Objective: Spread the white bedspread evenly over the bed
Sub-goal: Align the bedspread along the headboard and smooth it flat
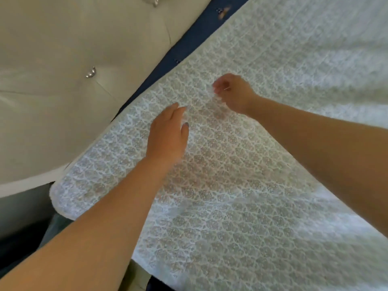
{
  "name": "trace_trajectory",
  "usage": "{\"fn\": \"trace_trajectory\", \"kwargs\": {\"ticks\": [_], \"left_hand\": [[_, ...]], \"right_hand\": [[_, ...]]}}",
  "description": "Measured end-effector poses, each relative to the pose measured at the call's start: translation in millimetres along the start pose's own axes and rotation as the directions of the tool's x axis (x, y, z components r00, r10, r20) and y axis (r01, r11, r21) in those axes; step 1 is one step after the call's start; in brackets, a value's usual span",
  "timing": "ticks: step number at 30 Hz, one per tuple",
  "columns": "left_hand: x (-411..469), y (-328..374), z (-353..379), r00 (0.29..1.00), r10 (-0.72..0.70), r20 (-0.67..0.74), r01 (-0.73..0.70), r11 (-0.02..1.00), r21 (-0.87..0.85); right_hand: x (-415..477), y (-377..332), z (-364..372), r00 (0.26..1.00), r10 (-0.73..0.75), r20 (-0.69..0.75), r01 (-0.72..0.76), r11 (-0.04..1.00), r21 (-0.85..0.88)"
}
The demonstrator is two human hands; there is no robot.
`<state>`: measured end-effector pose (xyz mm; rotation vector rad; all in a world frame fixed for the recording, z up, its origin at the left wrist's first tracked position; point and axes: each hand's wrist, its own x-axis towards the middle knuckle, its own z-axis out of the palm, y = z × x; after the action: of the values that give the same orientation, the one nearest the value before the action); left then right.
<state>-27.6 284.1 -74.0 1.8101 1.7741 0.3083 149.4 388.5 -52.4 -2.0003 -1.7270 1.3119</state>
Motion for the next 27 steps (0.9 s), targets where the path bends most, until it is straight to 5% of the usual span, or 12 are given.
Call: {"fn": "trace_trajectory", "kwargs": {"ticks": [10,18,27], "left_hand": [[76,-21,-1,0.989,0.145,0.028,-0.146,0.989,0.030],[95,-11,26,0.978,0.210,0.020,-0.211,0.972,0.108],[92,-31,22,0.977,0.212,0.007,-0.207,0.945,0.254]], "right_hand": [[117,-44,-1,0.958,0.125,-0.259,-0.090,0.985,0.145],[143,-49,-6,0.959,0.275,-0.072,-0.275,0.961,0.010],[145,-49,-6,0.973,0.204,0.108,-0.228,0.782,0.580]]}}
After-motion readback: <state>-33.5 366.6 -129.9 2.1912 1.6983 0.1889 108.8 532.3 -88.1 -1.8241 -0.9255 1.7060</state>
